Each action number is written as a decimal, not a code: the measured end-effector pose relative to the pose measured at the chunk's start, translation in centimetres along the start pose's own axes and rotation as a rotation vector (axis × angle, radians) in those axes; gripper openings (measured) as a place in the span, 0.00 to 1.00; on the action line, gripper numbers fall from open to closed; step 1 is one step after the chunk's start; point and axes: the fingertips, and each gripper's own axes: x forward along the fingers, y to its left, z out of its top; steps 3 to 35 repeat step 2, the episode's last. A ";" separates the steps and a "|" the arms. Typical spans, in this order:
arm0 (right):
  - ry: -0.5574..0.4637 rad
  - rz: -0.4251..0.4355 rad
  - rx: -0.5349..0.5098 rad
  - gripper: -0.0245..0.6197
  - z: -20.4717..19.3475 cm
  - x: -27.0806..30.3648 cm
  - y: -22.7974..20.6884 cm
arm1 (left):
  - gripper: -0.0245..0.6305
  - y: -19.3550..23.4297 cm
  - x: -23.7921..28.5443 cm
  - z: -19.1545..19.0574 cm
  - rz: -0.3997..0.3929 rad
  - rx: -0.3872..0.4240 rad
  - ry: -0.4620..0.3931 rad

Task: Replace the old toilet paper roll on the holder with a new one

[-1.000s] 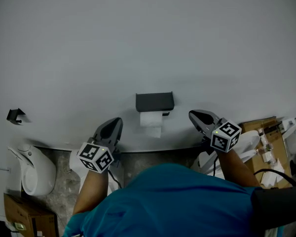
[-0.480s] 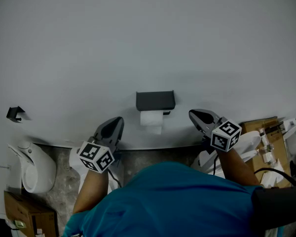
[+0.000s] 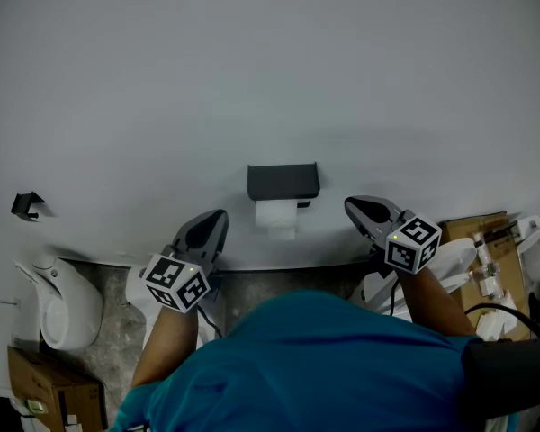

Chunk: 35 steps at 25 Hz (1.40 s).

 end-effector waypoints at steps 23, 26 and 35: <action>0.002 0.004 -0.004 0.04 0.1 0.0 0.1 | 0.05 0.0 0.1 0.1 -0.003 0.000 -0.001; 0.002 0.004 -0.004 0.04 0.1 0.0 0.1 | 0.05 0.0 0.1 0.1 -0.003 0.000 -0.001; 0.002 0.004 -0.004 0.04 0.1 0.0 0.1 | 0.05 0.0 0.1 0.1 -0.003 0.000 -0.001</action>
